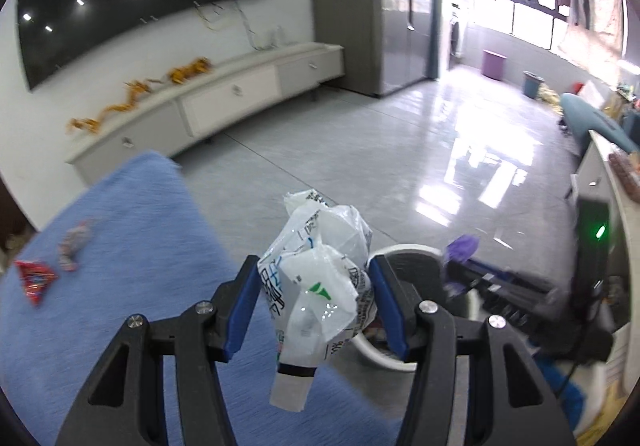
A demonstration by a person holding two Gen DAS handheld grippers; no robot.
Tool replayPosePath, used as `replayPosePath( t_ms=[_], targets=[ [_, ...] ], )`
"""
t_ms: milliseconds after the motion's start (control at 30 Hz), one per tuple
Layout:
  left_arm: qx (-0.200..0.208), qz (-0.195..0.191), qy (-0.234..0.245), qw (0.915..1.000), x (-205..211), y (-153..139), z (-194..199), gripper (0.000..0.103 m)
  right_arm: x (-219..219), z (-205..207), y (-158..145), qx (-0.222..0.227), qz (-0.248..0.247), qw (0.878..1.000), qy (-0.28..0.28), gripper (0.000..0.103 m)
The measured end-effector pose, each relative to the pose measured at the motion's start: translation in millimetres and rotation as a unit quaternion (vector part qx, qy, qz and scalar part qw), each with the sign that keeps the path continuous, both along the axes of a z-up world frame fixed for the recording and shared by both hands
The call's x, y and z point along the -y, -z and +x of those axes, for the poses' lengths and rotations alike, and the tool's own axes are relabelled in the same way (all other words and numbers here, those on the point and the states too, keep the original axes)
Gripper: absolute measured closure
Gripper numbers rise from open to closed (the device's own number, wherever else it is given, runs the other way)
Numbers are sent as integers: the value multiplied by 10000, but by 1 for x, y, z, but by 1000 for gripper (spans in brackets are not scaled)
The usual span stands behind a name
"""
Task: Collect trash
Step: 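Carry both items over the white bin and open both tools to drop them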
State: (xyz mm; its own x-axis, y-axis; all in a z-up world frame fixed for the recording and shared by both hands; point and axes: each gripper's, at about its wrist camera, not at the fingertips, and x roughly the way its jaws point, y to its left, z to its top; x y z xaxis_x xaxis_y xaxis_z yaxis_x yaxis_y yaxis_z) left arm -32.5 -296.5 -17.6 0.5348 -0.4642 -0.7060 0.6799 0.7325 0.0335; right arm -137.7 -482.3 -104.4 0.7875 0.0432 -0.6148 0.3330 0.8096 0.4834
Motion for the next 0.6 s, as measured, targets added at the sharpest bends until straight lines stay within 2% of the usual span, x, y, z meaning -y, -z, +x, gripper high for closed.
replayPosePath(
  t_ms=[233,367,400,467,600],
  targets=[
    [-560,-109,257,9980,52,21,21,49,27,-2,29,-399,169,9983,389,73],
    [-1128,-314,457,9921,75,33,34,43,37,-1,40,-585,195,9966,552,71],
    [-1267,-373,506,9900,78,35,36,38,40,-2,42,-627,199,9960,608,68],
    [-1412,-436,514,9877,81,38,41,30,44,-2,46,-675,203,9951,697,54],
    [-1541,-451,473,9859,80,41,47,29,48,-8,50,-792,191,9931,843,50]
  ],
)
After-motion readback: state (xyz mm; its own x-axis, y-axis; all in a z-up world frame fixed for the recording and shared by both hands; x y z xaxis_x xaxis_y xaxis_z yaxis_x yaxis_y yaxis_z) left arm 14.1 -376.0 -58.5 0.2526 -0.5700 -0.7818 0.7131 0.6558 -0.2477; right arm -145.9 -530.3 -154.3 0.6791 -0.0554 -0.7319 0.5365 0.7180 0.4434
